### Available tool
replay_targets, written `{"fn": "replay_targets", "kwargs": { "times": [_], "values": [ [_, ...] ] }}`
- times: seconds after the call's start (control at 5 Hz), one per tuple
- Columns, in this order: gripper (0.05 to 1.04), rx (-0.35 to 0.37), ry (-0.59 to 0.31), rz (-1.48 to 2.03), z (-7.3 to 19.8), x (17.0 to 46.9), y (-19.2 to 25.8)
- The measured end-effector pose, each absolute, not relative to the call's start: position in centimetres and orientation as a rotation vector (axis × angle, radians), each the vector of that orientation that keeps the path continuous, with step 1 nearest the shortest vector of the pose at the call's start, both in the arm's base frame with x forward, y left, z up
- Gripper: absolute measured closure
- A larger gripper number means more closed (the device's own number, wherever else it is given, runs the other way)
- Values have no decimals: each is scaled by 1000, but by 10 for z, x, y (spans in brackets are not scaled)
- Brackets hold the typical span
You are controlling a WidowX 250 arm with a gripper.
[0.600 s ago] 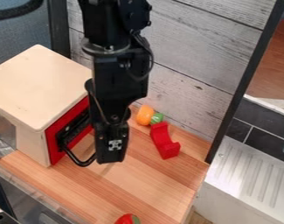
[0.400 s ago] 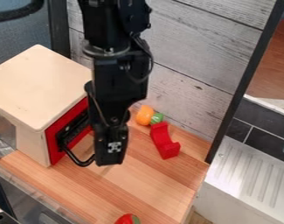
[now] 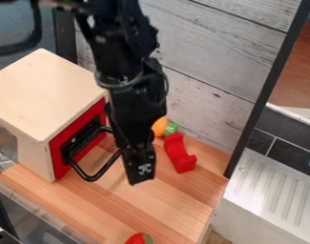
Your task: Open the drawer
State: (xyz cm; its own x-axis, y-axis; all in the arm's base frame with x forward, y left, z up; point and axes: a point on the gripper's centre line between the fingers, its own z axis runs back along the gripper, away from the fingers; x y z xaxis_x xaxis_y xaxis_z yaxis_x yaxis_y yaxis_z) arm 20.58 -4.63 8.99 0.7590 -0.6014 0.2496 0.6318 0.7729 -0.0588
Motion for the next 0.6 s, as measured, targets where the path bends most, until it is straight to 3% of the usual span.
{"fn": "replay_targets", "kwargs": {
  "times": [0.2,0.4,0.6],
  "values": [
    [83,-90,-320,-570,76,215,-41],
    [83,-22,-333,-469,62,225,-39],
    [83,114,-323,-412,56,234,-36]
  ]
}}
